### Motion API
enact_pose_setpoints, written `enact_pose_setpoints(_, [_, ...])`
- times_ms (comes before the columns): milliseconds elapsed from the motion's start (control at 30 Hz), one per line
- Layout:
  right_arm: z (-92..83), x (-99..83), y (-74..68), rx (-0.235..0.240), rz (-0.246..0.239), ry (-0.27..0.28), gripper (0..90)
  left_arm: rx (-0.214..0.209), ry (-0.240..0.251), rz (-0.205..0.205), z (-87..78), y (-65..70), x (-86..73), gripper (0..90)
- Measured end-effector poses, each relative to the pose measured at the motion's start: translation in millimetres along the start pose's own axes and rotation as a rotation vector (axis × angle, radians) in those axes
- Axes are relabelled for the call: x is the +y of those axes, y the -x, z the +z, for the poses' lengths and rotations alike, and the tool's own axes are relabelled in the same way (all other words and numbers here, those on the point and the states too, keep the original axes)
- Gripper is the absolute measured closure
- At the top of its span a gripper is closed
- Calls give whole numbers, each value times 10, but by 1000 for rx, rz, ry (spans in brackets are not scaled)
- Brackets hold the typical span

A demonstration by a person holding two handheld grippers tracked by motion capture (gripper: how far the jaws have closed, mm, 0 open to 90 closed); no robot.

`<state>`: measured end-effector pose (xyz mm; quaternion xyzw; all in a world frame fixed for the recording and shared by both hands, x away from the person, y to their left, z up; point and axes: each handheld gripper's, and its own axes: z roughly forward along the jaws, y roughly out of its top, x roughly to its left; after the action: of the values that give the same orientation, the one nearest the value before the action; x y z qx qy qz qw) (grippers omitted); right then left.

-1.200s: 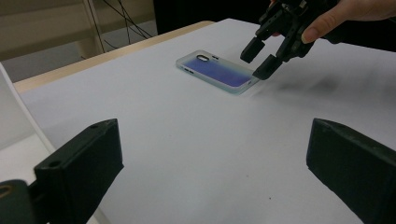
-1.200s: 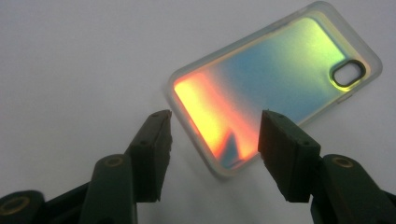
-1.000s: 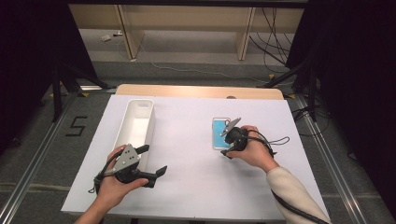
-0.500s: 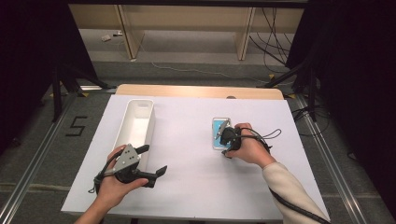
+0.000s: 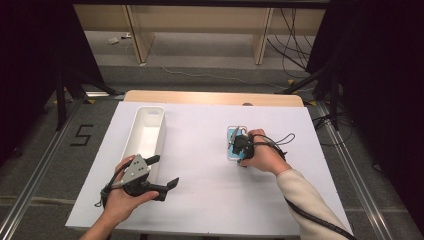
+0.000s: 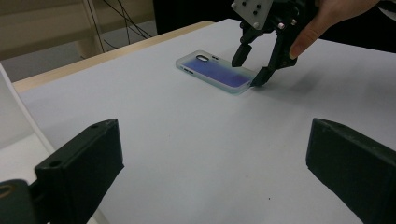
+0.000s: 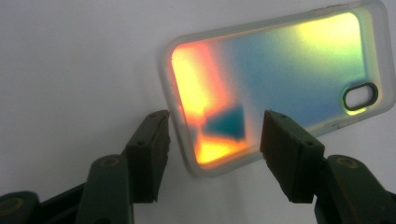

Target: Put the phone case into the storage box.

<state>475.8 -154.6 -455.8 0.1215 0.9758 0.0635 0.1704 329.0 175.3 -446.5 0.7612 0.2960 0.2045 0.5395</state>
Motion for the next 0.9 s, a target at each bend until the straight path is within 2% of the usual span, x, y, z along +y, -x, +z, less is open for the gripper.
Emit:
enact_pose_setpoints(67, [7, 11, 12, 6, -5, -2, 433, 4, -3, 2, -5, 0, 1, 32])
enact_pose_setpoints(100, [-5, 23, -6, 10, 19, -16, 436, 4, -2, 2, -5, 0, 1, 32])
enact_pose_setpoints(133, [2, 30, 5, 13, 4, -16, 441, 4, -3, 1, -5, 1, 1, 32])
enact_pose_setpoints(200, [-1, 47, -5, 9, 11, -25, 452, 1, -1, 0, -2, 1, 0, 32])
enact_pose_setpoints(233, [11, 42, 16, 8, -20, -12, 461, -2, 0, -2, 0, 1, -1, 33])
enact_pose_setpoints(267, [11, 42, 16, 8, -20, -12, 461, -2, 0, -2, 0, 1, -1, 33])
enact_pose_setpoints(300, [12, 45, 16, 9, -26, -10, 479, -1, 0, -2, 0, 2, -1, 33])
enact_pose_setpoints(333, [5, 52, -1, 17, -7, -16, 498, 4, -4, 0, -5, 3, 1, 33])
enact_pose_setpoints(400, [-3, 59, -16, 32, -28, -20, 571, -2, 1, -2, 1, 1, -1, 33])
enact_pose_setpoints(433, [-3, 59, -16, 32, -28, -20, 571, -2, 0, -1, 1, 1, -1, 33])
enact_pose_setpoints(467, [5, 58, -6, 33, -58, -10, 595, -2, 0, -2, 1, 3, -1, 33])
enact_pose_setpoints(500, [-4, 65, -27, 40, -41, -19, 620, -2, 0, -2, 1, 4, -1, 33])
enact_pose_setpoints(533, [-9, 73, -45, 51, -45, -24, 664, -2, 0, -2, 1, 4, 0, 34])
enact_pose_setpoints(600, [-8, 73, -45, 56, -57, -24, 680, -2, 0, -2, 2, 3, -1, 34])
enact_pose_setpoints(667, [-7, 74, -49, 69, -74, -24, 733, -2, -1, -2, 2, 2, -2, 35])
enact_pose_setpoints(833, [-7, 79, -69, 81, -67, -28, 778, -3, -1, -2, 2, 4, -2, 36])
enact_pose_setpoints(900, [2, 78, -54, 81, -97, -23, 800, -4, 0, -3, 3, 5, -2, 36])
